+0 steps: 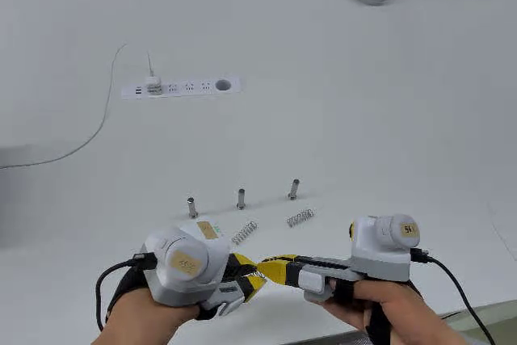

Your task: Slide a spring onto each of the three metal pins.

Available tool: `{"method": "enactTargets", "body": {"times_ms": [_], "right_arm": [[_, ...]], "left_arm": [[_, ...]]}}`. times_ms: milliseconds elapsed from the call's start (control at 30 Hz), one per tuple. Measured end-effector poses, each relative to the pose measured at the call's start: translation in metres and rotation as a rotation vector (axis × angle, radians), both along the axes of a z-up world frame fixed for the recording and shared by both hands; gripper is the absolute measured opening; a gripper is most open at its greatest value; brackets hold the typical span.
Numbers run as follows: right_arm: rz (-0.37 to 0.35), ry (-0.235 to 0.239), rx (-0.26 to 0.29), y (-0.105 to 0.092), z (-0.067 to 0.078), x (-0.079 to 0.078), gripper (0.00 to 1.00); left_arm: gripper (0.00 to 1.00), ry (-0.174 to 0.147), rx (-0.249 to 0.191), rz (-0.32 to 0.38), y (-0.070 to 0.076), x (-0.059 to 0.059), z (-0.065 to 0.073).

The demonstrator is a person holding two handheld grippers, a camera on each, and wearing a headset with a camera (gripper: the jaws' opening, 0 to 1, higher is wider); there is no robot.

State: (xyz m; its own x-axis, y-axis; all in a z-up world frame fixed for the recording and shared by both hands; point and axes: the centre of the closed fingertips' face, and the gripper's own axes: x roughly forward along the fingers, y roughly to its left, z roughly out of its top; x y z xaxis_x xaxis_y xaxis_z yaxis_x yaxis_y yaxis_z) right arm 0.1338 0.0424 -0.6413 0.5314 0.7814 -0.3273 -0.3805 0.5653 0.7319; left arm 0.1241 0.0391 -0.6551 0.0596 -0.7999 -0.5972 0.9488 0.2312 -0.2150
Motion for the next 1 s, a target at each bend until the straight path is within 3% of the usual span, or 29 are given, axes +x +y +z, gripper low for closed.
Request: {"method": "enactTargets", "body": {"times_ms": [400, 467, 567, 1000], "right_arm": [[0.152, -0.118, -0.156, -0.004, 0.021, 0.004, 0.12], [0.167, -0.127, -0.156, -0.004, 0.025, 0.004, 0.12], [0.194, -0.145, -0.167, -0.004, 0.029, 0.006, 0.12], [0.425, -0.201, -0.323, 0.001, 0.033, -0.005, 0.12]], "left_arm": [[0.1, 0.046, -0.103, -0.043, -0.009, 0.005, 0.021], [0.1, 0.04, -0.124, -0.057, -0.009, 0.005, 0.024], [0.1, 0.056, -0.149, -0.057, -0.009, 0.008, 0.03], [0.1, 0.058, -0.169, -0.13, -0.01, -0.001, 0.034]]}}
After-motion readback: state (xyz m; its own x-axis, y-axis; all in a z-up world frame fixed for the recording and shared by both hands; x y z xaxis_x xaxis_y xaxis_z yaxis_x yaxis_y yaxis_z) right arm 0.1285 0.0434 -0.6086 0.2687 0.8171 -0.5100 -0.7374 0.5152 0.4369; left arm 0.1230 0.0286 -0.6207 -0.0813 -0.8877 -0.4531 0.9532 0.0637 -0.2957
